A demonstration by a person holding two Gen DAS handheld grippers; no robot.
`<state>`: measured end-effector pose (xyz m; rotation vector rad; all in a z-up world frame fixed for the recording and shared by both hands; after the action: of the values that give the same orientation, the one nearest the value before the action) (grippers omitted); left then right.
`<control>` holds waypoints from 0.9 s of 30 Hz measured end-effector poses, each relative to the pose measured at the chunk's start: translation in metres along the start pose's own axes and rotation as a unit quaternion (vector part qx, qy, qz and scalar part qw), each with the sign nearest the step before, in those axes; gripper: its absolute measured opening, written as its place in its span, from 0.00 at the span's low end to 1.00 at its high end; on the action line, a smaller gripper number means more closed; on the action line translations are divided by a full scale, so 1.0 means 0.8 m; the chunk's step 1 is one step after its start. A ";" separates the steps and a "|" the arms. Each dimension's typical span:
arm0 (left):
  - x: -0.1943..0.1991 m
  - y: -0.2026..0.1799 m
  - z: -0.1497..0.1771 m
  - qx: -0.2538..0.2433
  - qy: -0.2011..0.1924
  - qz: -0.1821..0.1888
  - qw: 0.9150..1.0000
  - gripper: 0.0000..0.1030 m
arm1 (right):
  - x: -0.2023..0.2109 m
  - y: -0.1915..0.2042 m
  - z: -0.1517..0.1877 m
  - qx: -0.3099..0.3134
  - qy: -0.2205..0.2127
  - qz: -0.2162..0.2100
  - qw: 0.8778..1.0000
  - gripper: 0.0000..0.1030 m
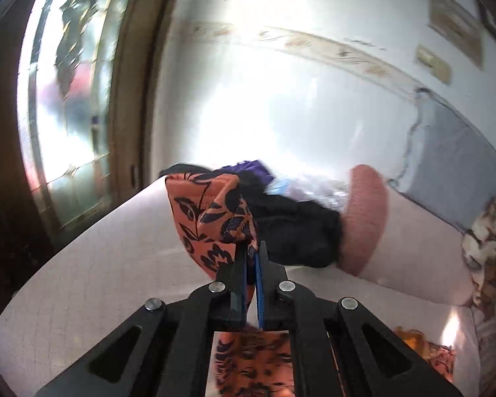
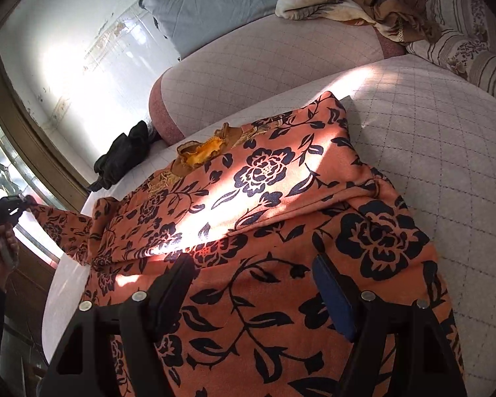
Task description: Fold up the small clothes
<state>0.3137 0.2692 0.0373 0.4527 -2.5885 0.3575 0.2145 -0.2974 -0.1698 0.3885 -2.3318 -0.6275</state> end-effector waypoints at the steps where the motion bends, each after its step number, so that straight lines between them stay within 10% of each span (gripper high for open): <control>1: 0.025 -0.046 0.000 -0.021 -0.008 0.033 0.999 0.04 | 0.006 -0.001 -0.003 -0.010 -0.007 -0.008 1.000 0.75; 10: 0.120 -0.401 0.175 -0.184 0.058 0.235 0.953 0.06 | 0.058 -0.017 -0.025 -0.067 -0.062 -0.047 0.995 0.75; 13: 0.076 -0.460 0.285 -0.241 0.155 0.227 0.931 0.14 | 0.061 -0.022 -0.027 -0.088 -0.062 -0.058 0.993 0.77; 14: 0.053 -0.462 0.323 -0.266 0.192 0.203 0.922 0.38 | 0.061 -0.024 -0.027 -0.093 -0.061 -0.058 0.992 0.80; 16: 0.021 -0.443 0.375 -0.293 0.246 0.152 0.911 0.44 | 0.059 -0.025 -0.026 -0.101 -0.057 -0.062 0.991 0.81; 22: 0.056 -0.319 0.332 -0.220 0.184 0.137 0.948 0.61 | 0.063 -0.025 -0.032 -0.112 -0.060 -0.077 0.989 0.81; 27: 0.033 -0.202 0.300 -0.200 0.124 0.051 0.971 0.71 | 0.049 -0.023 -0.035 -0.131 -0.030 -0.078 0.988 0.81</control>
<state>0.2530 0.0371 -0.1260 0.1220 -2.3589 -0.0748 0.2076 -0.3391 -0.1402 0.4369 -2.2513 -1.0217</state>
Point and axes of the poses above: each gripper's, at about its wrist camera, not at the fingertips, and x roughly against the way its jaws point, y to its left, z to its underside, the point moved 7 cm from there along -x, roughly the way its jaws point, and after that the axes turned 7 degrees about -z, right-handed, at the moved point
